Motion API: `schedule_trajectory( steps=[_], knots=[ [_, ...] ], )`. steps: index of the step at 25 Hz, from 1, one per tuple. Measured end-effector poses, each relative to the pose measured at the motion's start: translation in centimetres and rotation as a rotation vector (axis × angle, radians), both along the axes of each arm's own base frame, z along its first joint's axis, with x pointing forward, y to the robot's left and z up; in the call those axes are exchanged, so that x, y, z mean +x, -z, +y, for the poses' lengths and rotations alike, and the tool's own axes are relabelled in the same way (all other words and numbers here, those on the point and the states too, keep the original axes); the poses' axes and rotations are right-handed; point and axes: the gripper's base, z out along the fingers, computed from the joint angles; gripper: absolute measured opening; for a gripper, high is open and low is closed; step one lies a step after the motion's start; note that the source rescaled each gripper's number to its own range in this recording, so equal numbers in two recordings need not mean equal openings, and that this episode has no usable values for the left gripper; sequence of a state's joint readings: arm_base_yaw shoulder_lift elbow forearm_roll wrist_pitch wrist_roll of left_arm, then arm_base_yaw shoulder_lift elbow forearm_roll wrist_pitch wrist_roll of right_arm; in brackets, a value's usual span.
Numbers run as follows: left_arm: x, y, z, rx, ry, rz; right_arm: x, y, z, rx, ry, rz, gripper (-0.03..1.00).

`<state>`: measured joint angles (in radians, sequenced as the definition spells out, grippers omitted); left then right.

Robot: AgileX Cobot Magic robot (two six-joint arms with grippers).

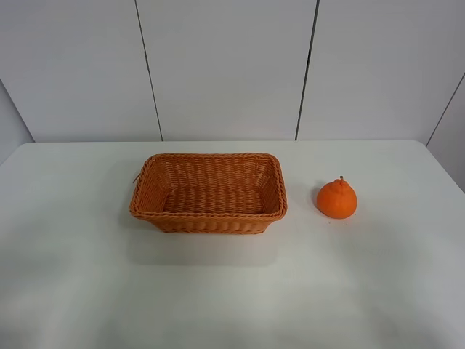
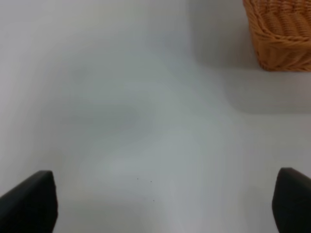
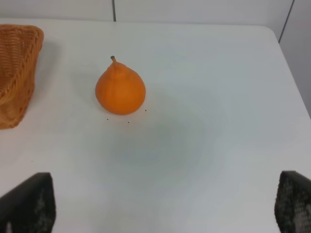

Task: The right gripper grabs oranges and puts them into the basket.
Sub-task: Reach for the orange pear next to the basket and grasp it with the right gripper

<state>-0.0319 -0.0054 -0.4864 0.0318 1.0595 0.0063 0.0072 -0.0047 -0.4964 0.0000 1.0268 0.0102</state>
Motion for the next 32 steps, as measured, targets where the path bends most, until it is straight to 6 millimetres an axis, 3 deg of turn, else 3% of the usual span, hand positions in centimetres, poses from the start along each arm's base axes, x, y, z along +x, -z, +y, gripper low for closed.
schedule_trajectory(
  steps=[10,15,19,23,32],
  knots=[
    [0.0,0.0,0.0,0.000,0.000,0.000,0.1,-0.2,0.0,0.000,0.000,0.007,1.00],
    [0.0,0.0,0.0,0.000,0.000,0.000,3.1,-2.6,0.0,-0.001,0.000,0.142,1.00],
    [0.0,0.0,0.0,0.000,0.000,0.000,8.5,-4.5,0.2,0.008,-0.005,0.334,1.00],
    [0.0,0.0,0.0,0.000,0.000,0.000,15.7,-4.8,0.3,0.019,-0.007,0.532,1.00],
    [0.0,0.0,0.0,0.000,0.000,0.000,31.7,-0.5,0.4,0.021,-0.005,0.828,1.00]
  ],
)
